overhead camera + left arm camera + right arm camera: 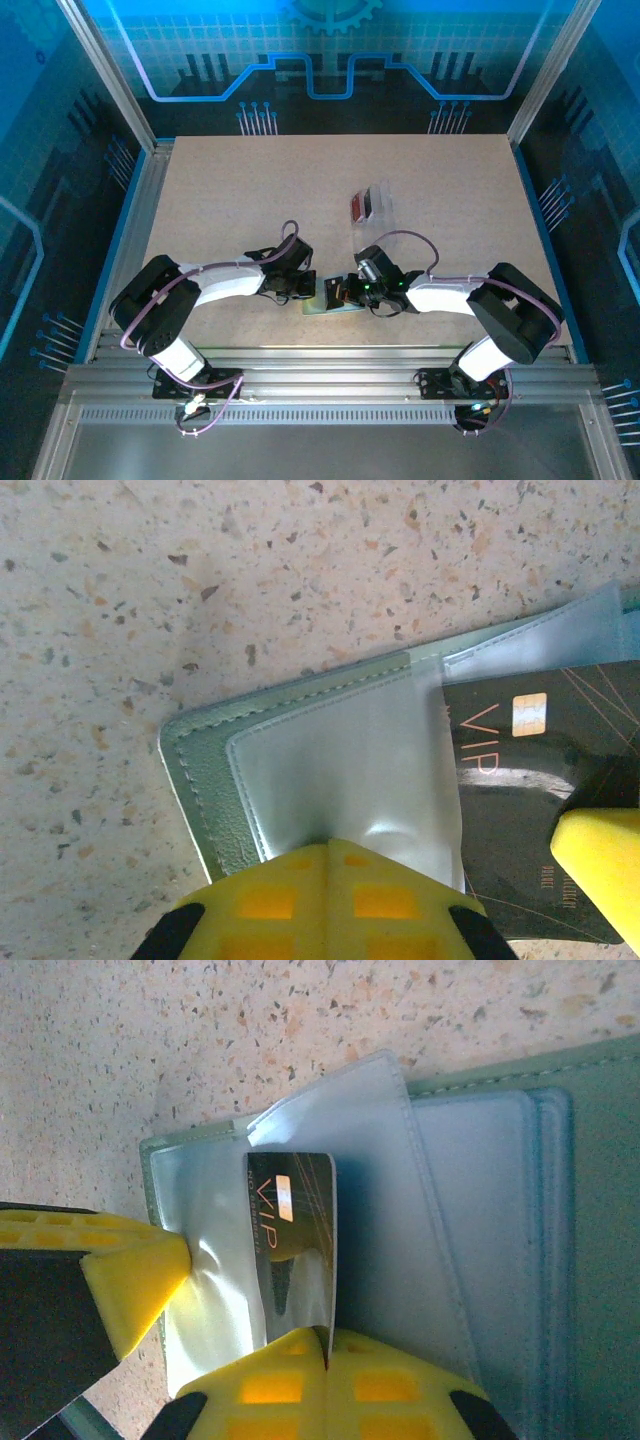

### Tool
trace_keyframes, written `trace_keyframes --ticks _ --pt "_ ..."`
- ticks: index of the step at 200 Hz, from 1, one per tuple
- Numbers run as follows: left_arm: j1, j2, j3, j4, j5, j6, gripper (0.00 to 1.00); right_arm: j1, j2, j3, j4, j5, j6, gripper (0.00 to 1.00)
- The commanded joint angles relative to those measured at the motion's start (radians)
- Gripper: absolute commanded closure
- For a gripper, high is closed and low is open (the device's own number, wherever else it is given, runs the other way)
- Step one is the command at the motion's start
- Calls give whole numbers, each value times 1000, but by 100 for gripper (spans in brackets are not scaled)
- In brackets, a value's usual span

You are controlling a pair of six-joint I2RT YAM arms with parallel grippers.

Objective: Put the credit cards into the card holder

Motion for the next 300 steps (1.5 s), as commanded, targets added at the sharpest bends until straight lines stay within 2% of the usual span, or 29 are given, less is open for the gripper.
trace_keyframes --ticks 1,102,167,233,276,300 --pt "-6 59 -66 -88 0 10 100 13 24 -48 -116 81 16 100" --pt "-6 73 -89 -76 6 7 100 -30 -12 -40 -99 102 -36 100" --pt "-6 77 -91 -61 14 1 100 26 -167 -11 -231 205 -75 100" --pt "-5 76 -103 -55 18 4 100 8 -93 -61 87 85 -49 100" --pt "-6 72 -117 -44 18 -1 100 3 -111 -53 67 102 -61 100" --pt "-5 75 -117 -43 20 1 100 -10 -80 -70 149 69 -36 100"
